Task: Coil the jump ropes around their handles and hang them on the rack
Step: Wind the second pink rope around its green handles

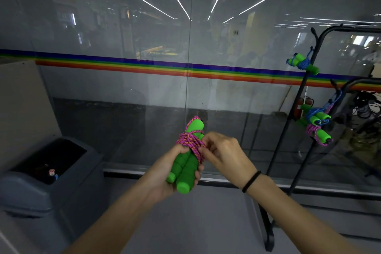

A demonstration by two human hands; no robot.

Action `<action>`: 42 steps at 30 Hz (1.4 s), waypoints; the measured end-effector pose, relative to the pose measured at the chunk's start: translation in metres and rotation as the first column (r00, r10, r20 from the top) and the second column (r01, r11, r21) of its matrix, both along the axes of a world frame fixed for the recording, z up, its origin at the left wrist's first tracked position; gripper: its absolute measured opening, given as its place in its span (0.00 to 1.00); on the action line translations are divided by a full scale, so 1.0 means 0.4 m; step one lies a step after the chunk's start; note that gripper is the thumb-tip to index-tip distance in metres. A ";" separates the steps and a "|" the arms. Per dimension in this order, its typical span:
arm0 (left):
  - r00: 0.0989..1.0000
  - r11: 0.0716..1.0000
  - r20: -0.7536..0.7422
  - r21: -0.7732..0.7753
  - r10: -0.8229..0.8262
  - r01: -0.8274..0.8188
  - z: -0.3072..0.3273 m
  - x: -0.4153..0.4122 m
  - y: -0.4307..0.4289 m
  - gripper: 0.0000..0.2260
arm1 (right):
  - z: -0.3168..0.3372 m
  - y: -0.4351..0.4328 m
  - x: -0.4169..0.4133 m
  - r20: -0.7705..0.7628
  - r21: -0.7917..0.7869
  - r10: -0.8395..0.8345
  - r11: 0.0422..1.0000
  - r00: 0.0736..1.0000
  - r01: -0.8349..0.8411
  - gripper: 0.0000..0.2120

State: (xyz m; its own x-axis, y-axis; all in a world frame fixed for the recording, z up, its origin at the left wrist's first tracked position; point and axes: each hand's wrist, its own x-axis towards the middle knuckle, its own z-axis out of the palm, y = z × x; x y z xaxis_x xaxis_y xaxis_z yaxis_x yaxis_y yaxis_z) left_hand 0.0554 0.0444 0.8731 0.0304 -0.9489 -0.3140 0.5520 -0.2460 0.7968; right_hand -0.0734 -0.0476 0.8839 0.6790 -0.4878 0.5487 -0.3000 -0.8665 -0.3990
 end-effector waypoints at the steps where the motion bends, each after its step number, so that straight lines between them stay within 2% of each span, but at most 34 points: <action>1: 1.000 1.000 0.005 -0.002 -0.009 0.009 0.001 0.001 0.002 0.14 | 0.003 -0.003 -0.004 0.017 0.051 0.027 0.998 0.999 -0.028 0.05; 5: 0.999 1.000 0.040 -0.009 -0.021 0.021 0.008 0.004 0.005 0.14 | 0.007 -0.003 -0.002 0.183 0.232 0.086 0.964 0.979 -0.128 0.04; 8: 0.999 1.000 0.047 0.002 0.002 -0.002 0.015 0.004 0.003 0.13 | 0.000 0.006 0.017 0.253 0.246 0.001 0.967 0.968 -0.065 0.06; 11: 0.996 1.000 0.083 0.013 -0.013 0.012 0.017 0.014 0.005 0.14 | 0.005 0.011 0.024 0.256 0.311 -0.060 0.950 0.965 -0.023 0.08; 16: 0.989 0.993 0.090 0.034 -0.119 0.116 0.021 0.035 0.021 0.16 | 0.029 -0.003 0.011 0.105 0.270 -0.007 0.963 0.994 -0.022 0.06; 20: 0.985 0.986 0.044 0.025 -0.167 0.166 0.020 0.033 0.026 0.19 | 0.046 -0.002 0.003 -0.038 0.093 0.033 0.995 0.999 -0.029 0.05; 22: 0.986 0.988 0.056 0.013 -0.155 0.154 0.022 0.028 0.023 0.20 | 0.048 0.007 0.006 -0.042 0.002 0.006 1.000 0.999 -0.006 0.05; 24: 0.985 0.990 0.100 0.003 -0.138 0.138 0.024 0.028 0.019 0.18 | 0.045 0.012 0.008 -0.001 -0.004 0.012 1.000 1.000 -0.012 0.06; 26: 0.979 0.991 0.151 0.005 -0.135 0.136 0.024 0.033 0.017 0.17 | 0.041 0.009 0.010 0.031 0.095 0.038 0.995 0.999 -0.041 0.06; 29: 0.973 0.989 0.180 0.009 -0.147 0.148 0.028 0.044 0.019 0.16 | 0.034 0.005 0.012 0.106 0.372 0.090 0.920 0.990 -0.123 0.07; 31: 0.973 0.987 0.165 -0.001 -0.160 0.162 0.030 0.051 0.021 0.16 | 0.027 0.004 0.013 0.117 0.433 0.125 0.886 0.985 -0.164 0.09; 38: 0.948 0.971 0.213 0.065 -0.237 0.228 0.020 0.055 0.031 0.16 | 0.032 0.007 -0.004 -0.053 0.359 0.175 0.922 0.983 -0.145 0.09; 42: 0.952 0.965 0.166 0.094 -0.257 0.244 0.025 0.069 0.038 0.16 | 0.031 0.028 -0.001 -0.170 0.082 0.100 0.993 0.980 -0.087 0.09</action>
State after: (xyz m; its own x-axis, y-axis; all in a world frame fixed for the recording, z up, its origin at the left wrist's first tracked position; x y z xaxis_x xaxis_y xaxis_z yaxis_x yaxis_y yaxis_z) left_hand 0.0830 0.0598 0.8829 -0.1449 -0.9083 -0.3924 0.3182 -0.4183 0.8507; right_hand -0.0736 -0.0365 0.8963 0.8050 -0.4526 0.3835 -0.2895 -0.8640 -0.4120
